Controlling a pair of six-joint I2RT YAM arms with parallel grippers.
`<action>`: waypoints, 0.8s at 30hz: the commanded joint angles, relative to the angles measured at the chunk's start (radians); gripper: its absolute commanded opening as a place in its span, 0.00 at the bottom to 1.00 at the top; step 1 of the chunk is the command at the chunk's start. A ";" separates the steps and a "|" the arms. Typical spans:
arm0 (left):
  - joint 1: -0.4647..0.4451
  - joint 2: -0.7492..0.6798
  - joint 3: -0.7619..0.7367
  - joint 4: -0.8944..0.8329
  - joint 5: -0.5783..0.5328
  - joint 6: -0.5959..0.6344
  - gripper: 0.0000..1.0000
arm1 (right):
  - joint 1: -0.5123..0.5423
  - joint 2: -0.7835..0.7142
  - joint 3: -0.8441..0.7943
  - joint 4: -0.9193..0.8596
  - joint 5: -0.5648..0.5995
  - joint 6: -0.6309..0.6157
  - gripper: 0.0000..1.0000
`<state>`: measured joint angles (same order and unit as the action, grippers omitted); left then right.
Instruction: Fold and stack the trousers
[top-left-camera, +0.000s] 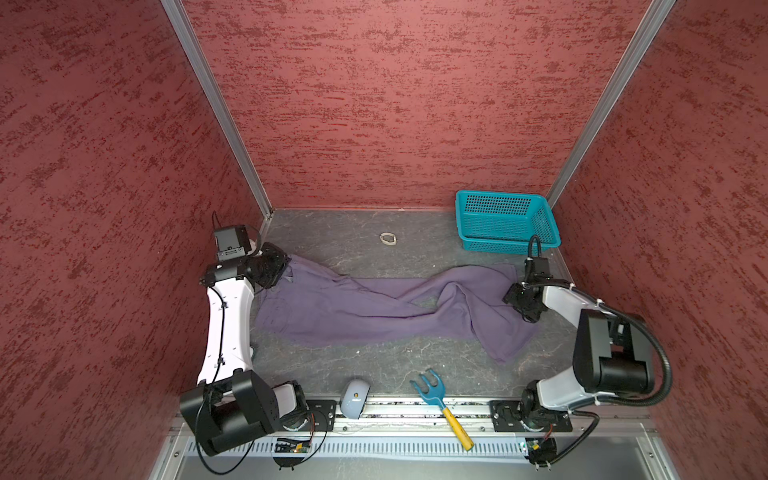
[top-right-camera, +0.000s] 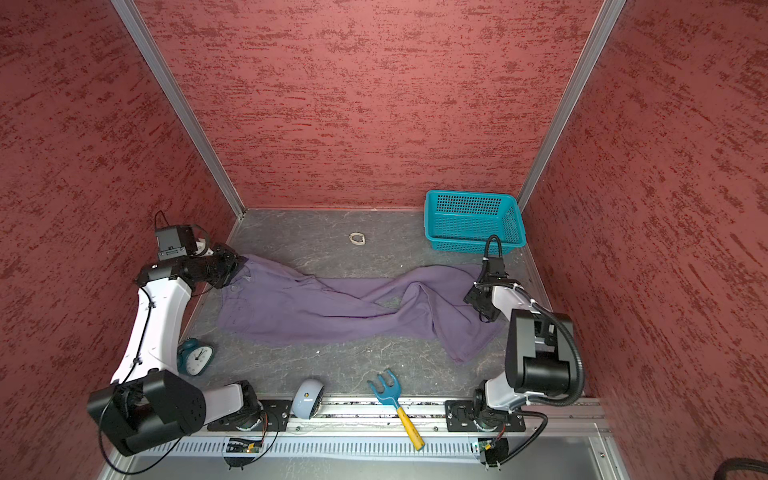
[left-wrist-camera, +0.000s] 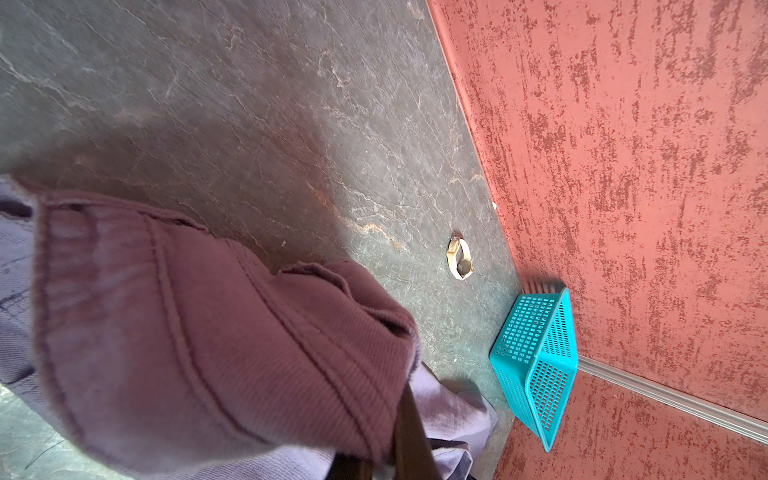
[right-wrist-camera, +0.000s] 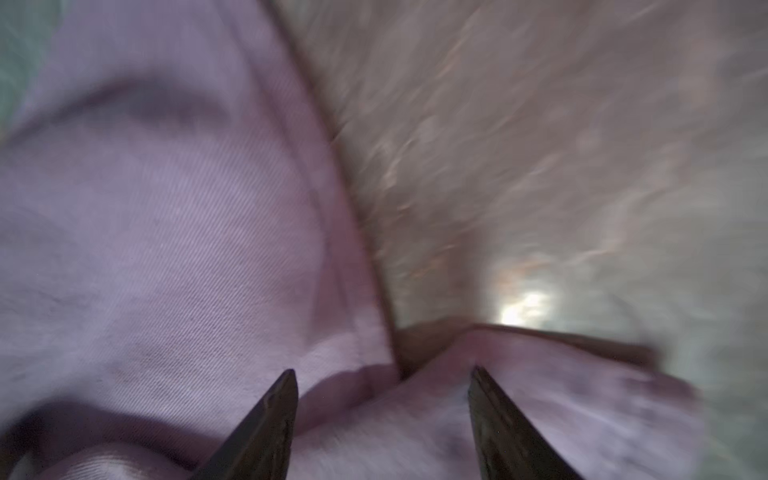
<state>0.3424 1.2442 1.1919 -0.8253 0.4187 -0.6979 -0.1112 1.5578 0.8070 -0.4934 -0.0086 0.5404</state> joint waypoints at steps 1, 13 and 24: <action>0.007 -0.008 -0.008 0.032 0.005 0.030 0.00 | 0.012 0.047 0.023 0.074 -0.004 0.050 0.62; 0.008 -0.012 -0.010 0.031 0.014 0.028 0.00 | 0.005 -0.098 0.042 -0.024 0.130 0.007 0.00; 0.021 -0.025 -0.026 0.029 0.012 0.043 0.00 | -0.316 -0.450 0.141 -0.258 0.155 -0.098 0.00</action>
<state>0.3477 1.2430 1.1736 -0.8227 0.4271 -0.6807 -0.3897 1.1393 0.9092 -0.6662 0.0803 0.4908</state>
